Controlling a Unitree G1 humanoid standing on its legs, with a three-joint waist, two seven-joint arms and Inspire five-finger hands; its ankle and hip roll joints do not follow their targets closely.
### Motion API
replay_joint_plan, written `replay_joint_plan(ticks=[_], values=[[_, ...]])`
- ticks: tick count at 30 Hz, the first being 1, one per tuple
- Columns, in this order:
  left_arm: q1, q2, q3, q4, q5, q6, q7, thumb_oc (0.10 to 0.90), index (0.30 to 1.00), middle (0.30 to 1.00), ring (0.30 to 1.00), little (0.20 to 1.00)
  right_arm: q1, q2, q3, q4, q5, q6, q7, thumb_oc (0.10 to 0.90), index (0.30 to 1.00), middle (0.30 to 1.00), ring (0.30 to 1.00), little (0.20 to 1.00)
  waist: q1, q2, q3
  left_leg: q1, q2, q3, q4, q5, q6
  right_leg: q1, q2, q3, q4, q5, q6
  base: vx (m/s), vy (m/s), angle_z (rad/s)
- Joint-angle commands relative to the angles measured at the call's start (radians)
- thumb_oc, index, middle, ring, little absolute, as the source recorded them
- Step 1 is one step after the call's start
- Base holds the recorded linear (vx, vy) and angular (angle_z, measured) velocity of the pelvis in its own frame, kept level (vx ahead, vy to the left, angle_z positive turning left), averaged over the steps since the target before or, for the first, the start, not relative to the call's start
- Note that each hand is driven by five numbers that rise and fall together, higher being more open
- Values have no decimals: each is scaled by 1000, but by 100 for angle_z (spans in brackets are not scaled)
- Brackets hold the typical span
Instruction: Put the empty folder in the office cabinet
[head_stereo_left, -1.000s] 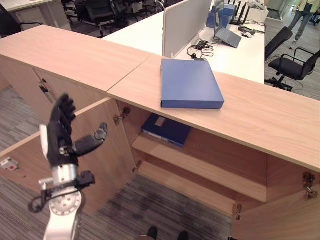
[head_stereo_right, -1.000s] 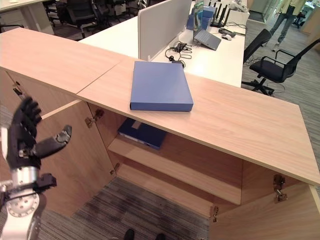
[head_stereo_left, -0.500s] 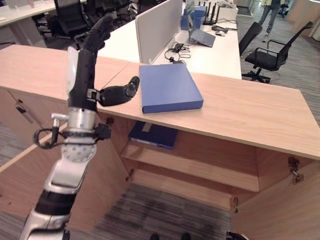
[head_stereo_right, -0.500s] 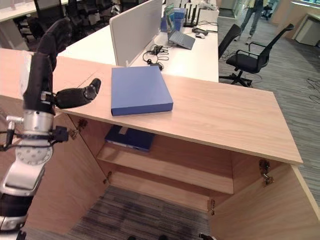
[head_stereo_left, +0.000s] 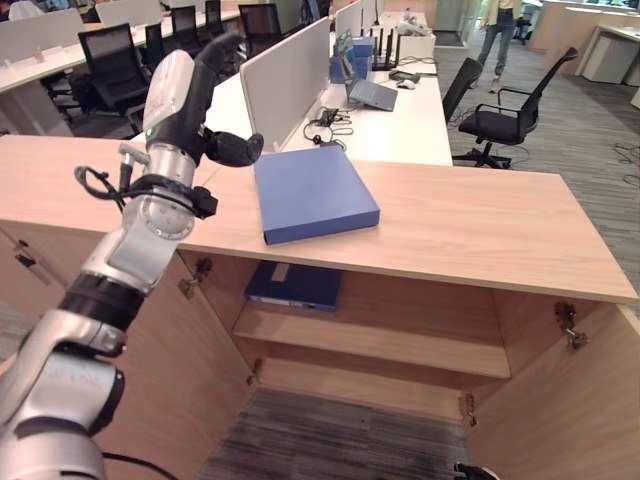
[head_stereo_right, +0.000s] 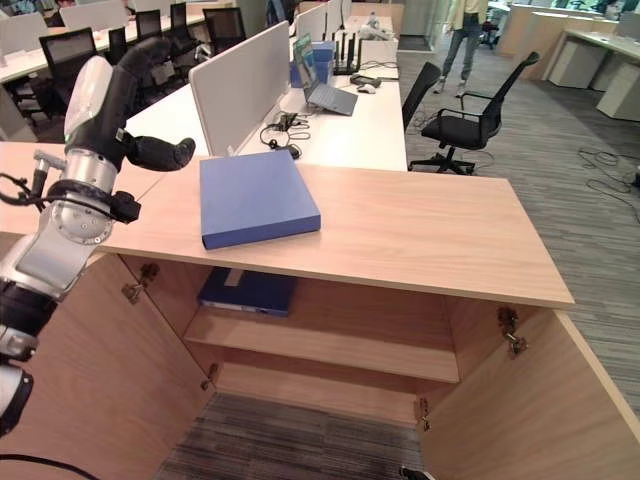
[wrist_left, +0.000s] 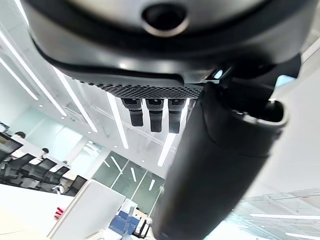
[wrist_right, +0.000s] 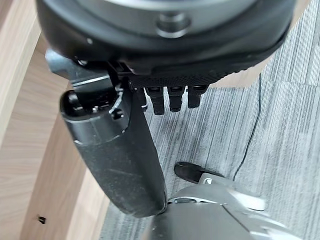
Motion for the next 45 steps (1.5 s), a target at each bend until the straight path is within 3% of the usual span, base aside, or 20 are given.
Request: replay_joint_plan(ticks=[1, 3, 6, 12, 21, 27, 32, 40, 45], values=[[-264, 90, -4, 77, 44, -11, 49, 800, 900, 900, 900, 900, 11, -34, 58, 25, 15, 0, 14, 800, 900, 900, 900, 900, 4, -8, -37, 35, 47, -9, -8, -100, -49, 73, -100, 12, 8, -73, 140, 2, 8, -20], [-313, 118, -81, 114, 149, 8, 34, 800, 900, 900, 900, 900, 17, -31, 58, 26, 15, -5, 19, 800, 900, 900, 900, 900, -2, -7, -37, 36, 47, 3, -8, -104, -47, 67, -103, 19, 8, -69, 144, -7, 13, -14], [-321, 113, -104, 119, 174, 13, 21, 800, 900, 900, 900, 900, 18, -31, 62, 31, 6, -4, 21, 800, 900, 900, 900, 900, -4, -6, -37, 35, 46, 9, -8, -104, -46, 66, -104, 22, 8, -68, 146, -9, 12, -8], [-343, 43, -161, 213, 171, 23, -20, 800, 900, 900, 900, 900, 13, -39, 69, 41, -8, -1, 19, 800, 900, 900, 900, 900, -12, -4, -32, 37, 42, 20, -8, -106, -43, 63, -108, 30, 8, -64, 149, -4, 10, -7], [-425, -10, -352, 459, 133, 10, -211, 800, 900, 900, 900, 900, -8, -47, 89, 53, -5, 3, 34, 800, 900, 900, 900, 900, -26, 7, -25, 39, 37, 41, -8, -107, -38, 53, -112, 46, 8, -53, 155, -2, 14, -8], [-275, 49, -395, 286, 150, 2, -370, 800, 900, 900, 900, 900, -7, -40, 79, 83, -22, 14, 50, 800, 900, 900, 900, 900, -5, 5, -10, 38, 33, 38, -8, -109, -36, 53, -116, 39, 8, -50, 156, 0, 2, -1], [-224, 67, -398, 230, 160, -2, -413, 800, 900, 900, 900, 900, -10, -34, 81, 93, -32, 17, 58, 800, 900, 900, 900, 900, 3, 4, -3, 37, 32, 32, -8, -109, -35, 55, -116, 34, 8, -53, 156, 0, 0, 0], [-121, 210, -578, -50, 256, -60, -585, 800, 900, 900, 900, 900, -14, -28, 115, 93, -93, 15, 82, 800, 900, 900, 900, 900, 23, 10, 11, 36, 31, 22, -8, -114, -34, 57, -118, 21, 8, -59, 157, -2, -1, 0], [-139, 292, -681, -197, 282, -92, -622, 800, 900, 900, 900, 900, -9, -25, 137, 90, -117, 12, 90, 800, 900, 900, 900, 900, 28, 12, 8, 38, 31, 18, -8, -116, -34, 61, -119, 18, 8, -62, 156, 0, 1, 3]])
